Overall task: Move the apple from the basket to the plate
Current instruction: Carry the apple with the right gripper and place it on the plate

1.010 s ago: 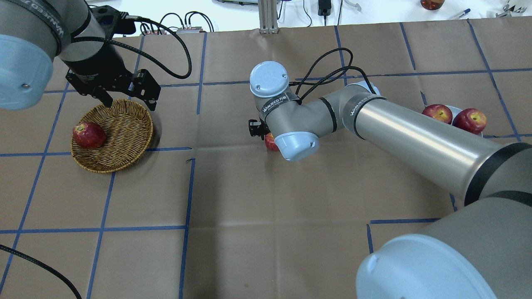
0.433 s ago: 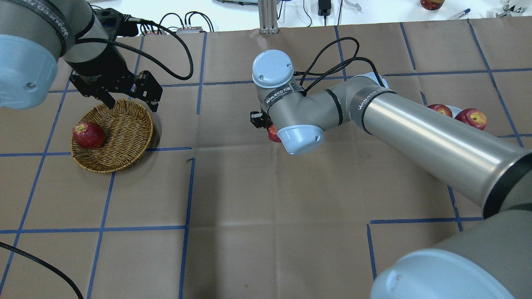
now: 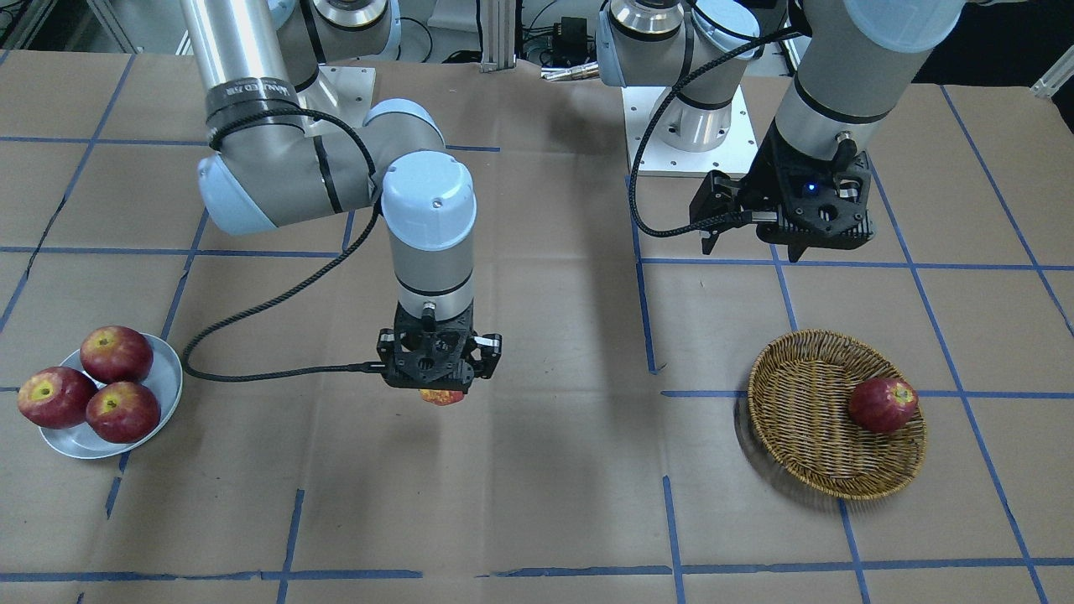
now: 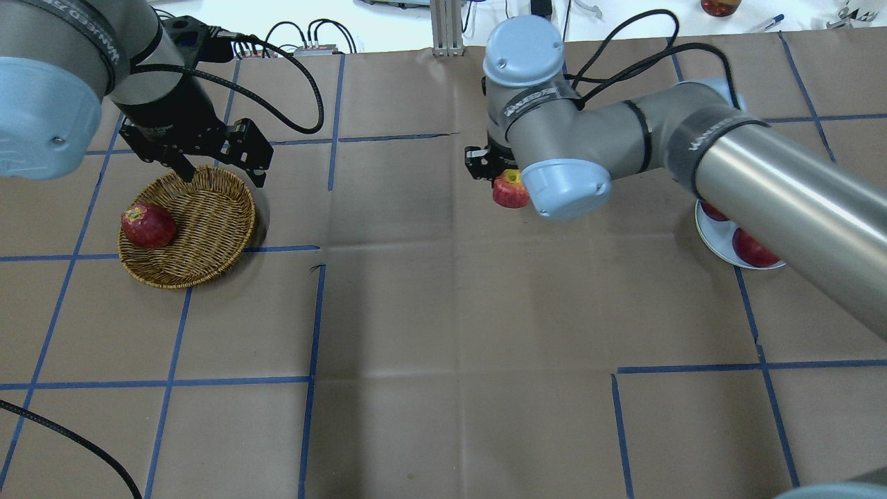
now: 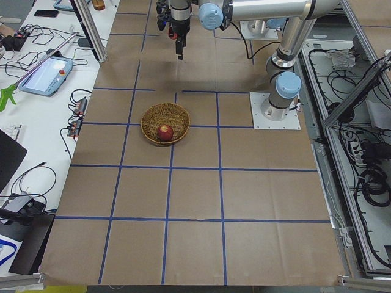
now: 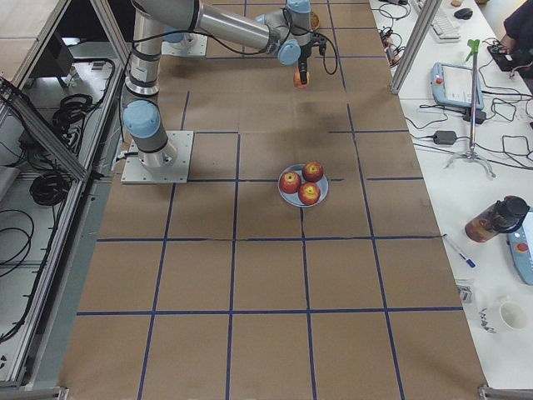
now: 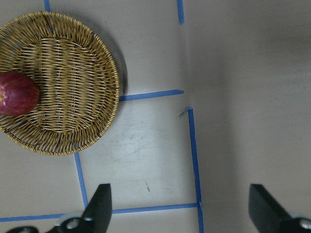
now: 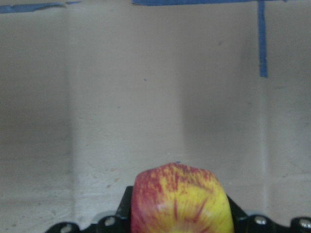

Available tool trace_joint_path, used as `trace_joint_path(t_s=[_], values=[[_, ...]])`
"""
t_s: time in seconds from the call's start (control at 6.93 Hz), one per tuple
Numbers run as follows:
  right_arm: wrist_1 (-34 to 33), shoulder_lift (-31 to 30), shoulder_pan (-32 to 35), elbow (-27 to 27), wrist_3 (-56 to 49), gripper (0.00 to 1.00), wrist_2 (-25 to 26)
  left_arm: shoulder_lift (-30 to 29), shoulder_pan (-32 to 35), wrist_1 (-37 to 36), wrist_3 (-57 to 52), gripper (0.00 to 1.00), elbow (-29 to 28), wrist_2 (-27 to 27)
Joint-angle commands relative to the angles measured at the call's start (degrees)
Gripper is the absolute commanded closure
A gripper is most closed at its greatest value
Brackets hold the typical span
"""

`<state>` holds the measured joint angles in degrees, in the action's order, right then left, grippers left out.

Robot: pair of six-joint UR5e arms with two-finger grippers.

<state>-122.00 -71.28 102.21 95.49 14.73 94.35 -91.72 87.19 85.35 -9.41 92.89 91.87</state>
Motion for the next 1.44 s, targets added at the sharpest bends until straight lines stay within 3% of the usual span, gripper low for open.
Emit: trace_joint_path(t_s=[0.0, 0.29, 0.72, 0.87, 1.3], values=[[4.4, -5.25, -12.14, 2.05, -15.78, 0.59, 0.22, -0.04, 0.0, -0.01, 0.0, 0.01, -0.07, 0.06], [3.62, -6.5, -23.75, 4.43, -33.02, 0.6, 0.04, -0.13, -0.09, -0.01, -0.09, 0.01, -0.07, 0.06], [2.22, -4.93, -37.93, 5.92, -50.9, 0.61, -1.01, -0.22, -0.09, -0.1, 0.0, 0.01, 0.01, -0.03], [-0.75, -3.35, -39.26, 7.76, -51.9, 0.61, -3.54, -0.22, -0.09, -0.1, 0.0, 0.01, 0.01, -0.03], [-4.38, -1.76, -39.28, 9.97, -51.91, 0.61, -4.09, -0.57, 0.0, -0.1, 0.53, 0.01, 0.01, -0.12]])
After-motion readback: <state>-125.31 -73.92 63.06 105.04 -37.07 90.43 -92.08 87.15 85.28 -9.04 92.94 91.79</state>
